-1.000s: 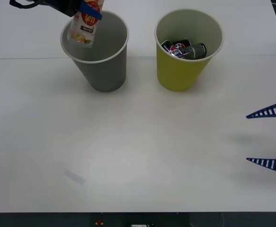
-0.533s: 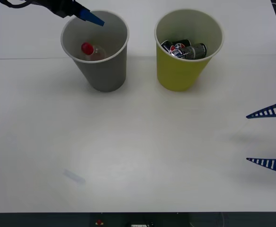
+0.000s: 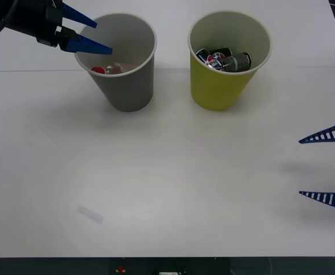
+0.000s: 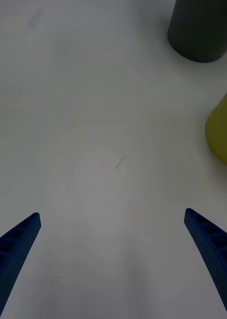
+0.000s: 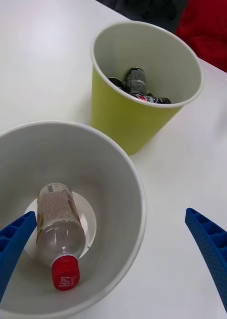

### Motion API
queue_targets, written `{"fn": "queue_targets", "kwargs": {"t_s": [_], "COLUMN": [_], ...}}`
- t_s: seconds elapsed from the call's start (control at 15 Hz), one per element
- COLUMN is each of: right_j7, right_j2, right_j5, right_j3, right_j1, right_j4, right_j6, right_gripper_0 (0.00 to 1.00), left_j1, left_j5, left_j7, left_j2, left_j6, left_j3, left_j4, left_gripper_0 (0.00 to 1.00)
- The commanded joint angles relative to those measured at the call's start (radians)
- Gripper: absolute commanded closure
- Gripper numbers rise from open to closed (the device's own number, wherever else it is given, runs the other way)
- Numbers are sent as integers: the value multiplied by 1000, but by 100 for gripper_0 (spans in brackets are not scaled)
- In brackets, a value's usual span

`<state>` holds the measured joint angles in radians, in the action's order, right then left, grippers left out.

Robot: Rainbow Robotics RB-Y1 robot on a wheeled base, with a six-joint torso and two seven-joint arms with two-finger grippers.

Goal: Put the can into the green bin and the plastic bottle into the gray bin

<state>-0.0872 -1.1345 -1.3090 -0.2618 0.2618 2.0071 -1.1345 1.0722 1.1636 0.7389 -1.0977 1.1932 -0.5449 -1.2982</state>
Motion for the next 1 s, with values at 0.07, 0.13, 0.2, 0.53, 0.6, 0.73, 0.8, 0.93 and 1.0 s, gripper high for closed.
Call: {"fn": "queue_targets", "kwargs": {"t_s": [0.07,0.13,0.2,0.53,0.6,0.73,0.8,0.93,1.0], "right_j7": [0,0,0,0,0,0,0,0,0], "right_j2": [0,0,0,0,0,0,0,0,0], "right_j5": [0,0,0,0,0,0,0,0,0], "right_j3": [0,0,0,0,0,0,0,0,0], "right_j1": [0,0,0,0,0,0,0,0,0], "right_j4": [0,0,0,0,0,0,0,0,0], "right_j6": [0,0,0,0,0,0,0,0,0], "right_gripper_0": [0,0,0,0,0,0,0,0,0], "left_j1": [-98,-130,-167,-353,-380,-426,-442,-465,-475], "left_j5": [-41,-58,-82,-174,-182,-188,-188,-191,-194], "left_j7": [-141,-185,-240,-536,-582,-664,-697,-727,-731], "left_j2": [-4,-7,-13,-74,-76,-82,-87,-99,-105], "left_j6": [108,128,135,135,135,138,149,198,212], "left_j3": [115,140,149,154,154,154,154,157,157], "left_j4": [-1,-1,-6,-70,-75,-82,-82,-82,-82], "left_gripper_0": [0,0,0,0,0,0,0,0,0]}}
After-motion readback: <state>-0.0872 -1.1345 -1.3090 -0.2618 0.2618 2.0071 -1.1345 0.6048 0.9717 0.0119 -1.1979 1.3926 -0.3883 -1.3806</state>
